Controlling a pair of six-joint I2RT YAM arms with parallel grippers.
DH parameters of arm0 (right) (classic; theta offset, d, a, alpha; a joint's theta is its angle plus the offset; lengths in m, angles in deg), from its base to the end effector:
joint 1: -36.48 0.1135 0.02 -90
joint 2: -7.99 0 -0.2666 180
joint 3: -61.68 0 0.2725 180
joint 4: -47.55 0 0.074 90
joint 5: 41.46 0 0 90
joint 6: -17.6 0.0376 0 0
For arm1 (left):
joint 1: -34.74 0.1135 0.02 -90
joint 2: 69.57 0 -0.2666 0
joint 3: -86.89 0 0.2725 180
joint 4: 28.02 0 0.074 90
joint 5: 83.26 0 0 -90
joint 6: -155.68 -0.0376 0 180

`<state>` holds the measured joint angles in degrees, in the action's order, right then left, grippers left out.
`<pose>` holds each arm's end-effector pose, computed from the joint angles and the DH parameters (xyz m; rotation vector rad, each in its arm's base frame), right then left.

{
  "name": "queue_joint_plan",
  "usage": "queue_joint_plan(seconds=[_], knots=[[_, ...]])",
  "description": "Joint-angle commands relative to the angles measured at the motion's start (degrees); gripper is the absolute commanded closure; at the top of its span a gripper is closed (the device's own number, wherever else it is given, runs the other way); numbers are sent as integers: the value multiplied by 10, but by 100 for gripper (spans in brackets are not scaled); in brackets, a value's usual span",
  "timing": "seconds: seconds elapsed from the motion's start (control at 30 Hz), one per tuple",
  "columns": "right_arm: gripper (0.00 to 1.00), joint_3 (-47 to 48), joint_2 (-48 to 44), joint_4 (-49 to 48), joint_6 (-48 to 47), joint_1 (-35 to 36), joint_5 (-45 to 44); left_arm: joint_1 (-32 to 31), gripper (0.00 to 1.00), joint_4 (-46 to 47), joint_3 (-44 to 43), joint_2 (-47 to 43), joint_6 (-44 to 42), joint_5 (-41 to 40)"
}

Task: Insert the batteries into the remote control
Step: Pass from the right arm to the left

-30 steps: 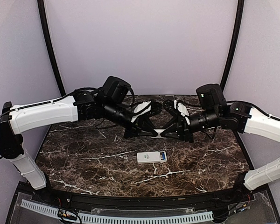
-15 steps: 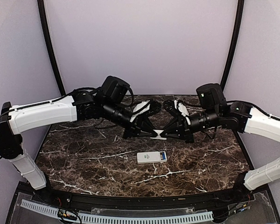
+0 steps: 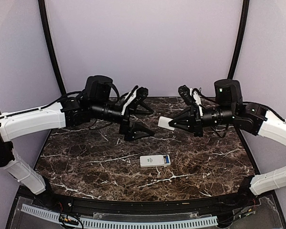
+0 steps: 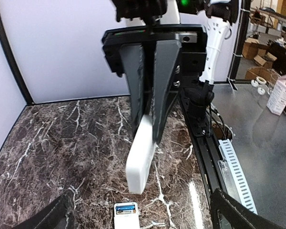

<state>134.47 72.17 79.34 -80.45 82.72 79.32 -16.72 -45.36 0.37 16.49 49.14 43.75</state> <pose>0.1736 0.2091 0.3524 -1.2411 1.6211 0.9560 0.2151 -0.3064 0.3515 1.4327 1.2928 -1.0147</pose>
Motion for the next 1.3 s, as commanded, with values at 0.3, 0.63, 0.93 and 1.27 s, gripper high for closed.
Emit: queue_joint_plan(seconds=[0.3,0.63,0.93,1.27], knots=[[100,-49,-58,-394,265,-11,-93,40,49,358,35,-5,340,-16],[100,-73,-57,-446,278,-6,-90,30,37,625,24,81,514,64],[100,-77,-48,-435,281,-4,-83,11,54,674,-16,128,544,77],[100,-84,-39,-439,282,-4,-88,8,79,677,-59,161,566,89]])
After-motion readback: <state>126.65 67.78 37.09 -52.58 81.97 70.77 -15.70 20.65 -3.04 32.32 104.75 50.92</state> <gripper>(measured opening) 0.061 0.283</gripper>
